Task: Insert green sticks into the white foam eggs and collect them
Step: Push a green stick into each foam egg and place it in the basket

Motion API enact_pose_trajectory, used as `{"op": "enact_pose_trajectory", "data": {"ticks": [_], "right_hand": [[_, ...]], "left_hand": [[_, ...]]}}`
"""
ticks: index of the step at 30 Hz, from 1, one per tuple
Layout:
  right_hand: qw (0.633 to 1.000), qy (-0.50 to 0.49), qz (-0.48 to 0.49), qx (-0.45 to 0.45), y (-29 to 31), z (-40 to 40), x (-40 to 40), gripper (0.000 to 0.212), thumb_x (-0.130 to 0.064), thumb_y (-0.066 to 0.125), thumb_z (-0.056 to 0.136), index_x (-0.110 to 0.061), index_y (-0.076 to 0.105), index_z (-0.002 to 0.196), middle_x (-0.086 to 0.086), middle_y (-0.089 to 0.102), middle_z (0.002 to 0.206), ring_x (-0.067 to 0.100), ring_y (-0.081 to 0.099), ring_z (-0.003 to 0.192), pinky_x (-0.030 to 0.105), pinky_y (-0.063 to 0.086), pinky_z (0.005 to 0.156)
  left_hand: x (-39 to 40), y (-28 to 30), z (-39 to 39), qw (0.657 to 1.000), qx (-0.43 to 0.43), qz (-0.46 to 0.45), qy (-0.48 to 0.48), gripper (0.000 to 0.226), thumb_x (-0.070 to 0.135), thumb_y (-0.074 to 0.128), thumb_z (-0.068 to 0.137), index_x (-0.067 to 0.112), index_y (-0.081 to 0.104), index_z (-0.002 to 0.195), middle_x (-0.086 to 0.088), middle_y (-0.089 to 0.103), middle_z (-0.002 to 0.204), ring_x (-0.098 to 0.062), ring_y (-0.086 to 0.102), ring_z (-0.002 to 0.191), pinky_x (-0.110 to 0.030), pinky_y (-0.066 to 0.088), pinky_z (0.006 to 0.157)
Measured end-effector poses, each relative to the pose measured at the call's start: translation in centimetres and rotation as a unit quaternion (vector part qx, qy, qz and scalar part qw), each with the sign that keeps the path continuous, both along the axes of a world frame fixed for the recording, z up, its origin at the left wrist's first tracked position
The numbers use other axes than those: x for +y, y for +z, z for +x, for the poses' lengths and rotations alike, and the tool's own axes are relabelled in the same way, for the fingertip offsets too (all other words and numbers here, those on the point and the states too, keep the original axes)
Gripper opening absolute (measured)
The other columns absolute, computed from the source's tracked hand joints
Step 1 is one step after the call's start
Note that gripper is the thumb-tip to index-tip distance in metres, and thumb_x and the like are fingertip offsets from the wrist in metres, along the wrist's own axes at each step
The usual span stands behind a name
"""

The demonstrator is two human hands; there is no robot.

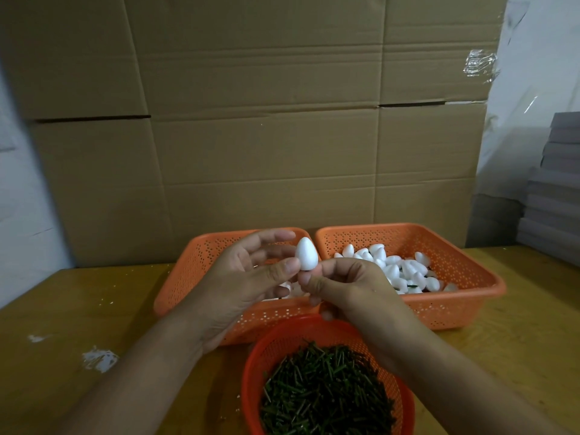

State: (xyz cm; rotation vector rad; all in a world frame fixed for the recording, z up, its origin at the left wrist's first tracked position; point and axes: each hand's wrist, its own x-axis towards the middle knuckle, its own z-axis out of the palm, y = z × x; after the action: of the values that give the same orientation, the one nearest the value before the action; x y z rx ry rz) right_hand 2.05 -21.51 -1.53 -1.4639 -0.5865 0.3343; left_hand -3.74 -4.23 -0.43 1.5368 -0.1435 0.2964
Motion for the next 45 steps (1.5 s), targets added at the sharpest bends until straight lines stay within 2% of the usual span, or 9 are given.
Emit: {"op": "enact_pose_trajectory", "data": {"ticks": [4, 7, 12, 16, 23, 28, 31, 34, 45], "right_hand": [[1.0, -0.001, -0.001, -0.003, -0.27, -0.22, 0.22, 0.01, -0.02, 0.077, 0.084, -0.014, 0.074, 0.077, 0.003, 0.064, 0.063, 0.004, 0.054, 0.049, 0.016, 0.042, 0.048], [1.0, -0.003, -0.004, -0.004, -0.4, -0.27, 0.32, 0.013, -0.018, 0.077, 0.084, -0.005, 0.075, 0.081, 0.006, 0.064, 0.064, 0.005, 0.054, 0.051, 0.016, 0.044, 0.049], [1.0, 0.003, -0.005, -0.006, -0.45, -0.42, 0.31, 0.017, -0.02, 0.078, 0.083, -0.003, 0.075, 0.08, 0.006, 0.064, 0.063, 0.006, 0.055, 0.054, 0.017, 0.044, 0.051], [1.0, 0.012, -0.005, -0.028, -0.25, -0.34, 0.06, 0.016, -0.019, 0.076, 0.085, -0.005, 0.076, 0.077, 0.004, 0.065, 0.061, 0.003, 0.057, 0.054, 0.016, 0.045, 0.052], [0.999, 0.024, -0.008, -0.039, -0.14, -0.29, 0.0, 0.014, -0.018, 0.076, 0.085, -0.008, 0.077, 0.076, 0.005, 0.066, 0.063, 0.005, 0.058, 0.056, 0.017, 0.045, 0.052], [0.999, 0.025, -0.012, -0.022, -0.06, -0.3, 0.12, 0.012, -0.021, 0.077, 0.084, -0.009, 0.076, 0.083, 0.003, 0.067, 0.067, 0.004, 0.06, 0.059, 0.017, 0.046, 0.052], [0.999, 0.024, -0.015, -0.022, 0.06, -0.25, 0.07, 0.011, -0.02, 0.077, 0.084, -0.01, 0.077, 0.087, 0.004, 0.067, 0.068, 0.005, 0.06, 0.06, 0.017, 0.047, 0.053], [0.999, 0.022, -0.015, -0.028, 0.08, -0.27, -0.03, 0.008, -0.02, 0.076, 0.085, -0.012, 0.077, 0.084, 0.003, 0.067, 0.066, 0.003, 0.059, 0.056, 0.016, 0.046, 0.052], [0.999, 0.014, 0.001, -0.045, 0.14, -0.56, -0.04, 0.012, -0.014, 0.07, 0.09, -0.011, 0.077, 0.08, -0.003, 0.068, 0.063, 0.0, 0.058, 0.053, 0.015, 0.045, 0.052]], "left_hand": [[-0.03, -0.12, 0.01, 1.0, -0.005, 0.021, 0.018, 0.042, 0.038, 0.085, 0.065, 0.03, 0.074, 0.105, -0.002, 0.073, 0.113, -0.02, 0.072, 0.095, -0.031, 0.059, 0.08], [-0.07, -0.19, 0.03, 0.999, -0.008, 0.036, 0.022, 0.039, 0.039, 0.085, 0.066, 0.029, 0.075, 0.102, -0.004, 0.073, 0.113, -0.023, 0.072, 0.094, -0.037, 0.058, 0.084], [0.04, -0.28, 0.0, 0.998, -0.01, 0.059, 0.025, 0.033, 0.037, 0.084, 0.069, 0.025, 0.076, 0.099, -0.008, 0.075, 0.109, -0.028, 0.073, 0.098, -0.047, 0.057, 0.091], [0.23, -0.22, -0.13, 0.998, -0.002, 0.064, 0.01, 0.036, 0.039, 0.082, 0.071, 0.024, 0.076, 0.104, -0.007, 0.075, 0.109, -0.02, 0.073, 0.095, -0.036, 0.059, 0.084], [0.3, -0.25, -0.19, 0.999, 0.006, 0.037, -0.018, 0.036, 0.035, 0.082, 0.072, 0.021, 0.076, 0.104, -0.004, 0.075, 0.098, -0.015, 0.071, 0.087, -0.029, 0.057, 0.077], [0.44, -0.22, 0.01, 1.0, 0.001, 0.0, -0.016, 0.037, 0.032, 0.083, 0.071, 0.018, 0.076, 0.104, -0.009, 0.074, 0.1, -0.017, 0.07, 0.087, -0.031, 0.059, 0.078], [0.55, -0.02, 0.06, 0.999, -0.007, -0.031, -0.009, 0.033, 0.03, 0.087, 0.073, 0.018, 0.077, 0.102, -0.007, 0.073, 0.094, -0.012, 0.067, 0.078, -0.027, 0.057, 0.07], [0.59, -0.01, 0.04, 0.999, -0.01, -0.042, -0.003, 0.033, 0.031, 0.083, 0.07, 0.02, 0.078, 0.1, -0.005, 0.073, 0.09, -0.009, 0.067, 0.075, -0.024, 0.056, 0.067], [0.31, -0.17, 0.08, 0.999, 0.003, -0.038, -0.013, 0.044, 0.032, 0.082, 0.068, 0.011, 0.072, 0.105, -0.006, 0.07, 0.091, -0.011, 0.064, 0.077, -0.025, 0.055, 0.068]]}}
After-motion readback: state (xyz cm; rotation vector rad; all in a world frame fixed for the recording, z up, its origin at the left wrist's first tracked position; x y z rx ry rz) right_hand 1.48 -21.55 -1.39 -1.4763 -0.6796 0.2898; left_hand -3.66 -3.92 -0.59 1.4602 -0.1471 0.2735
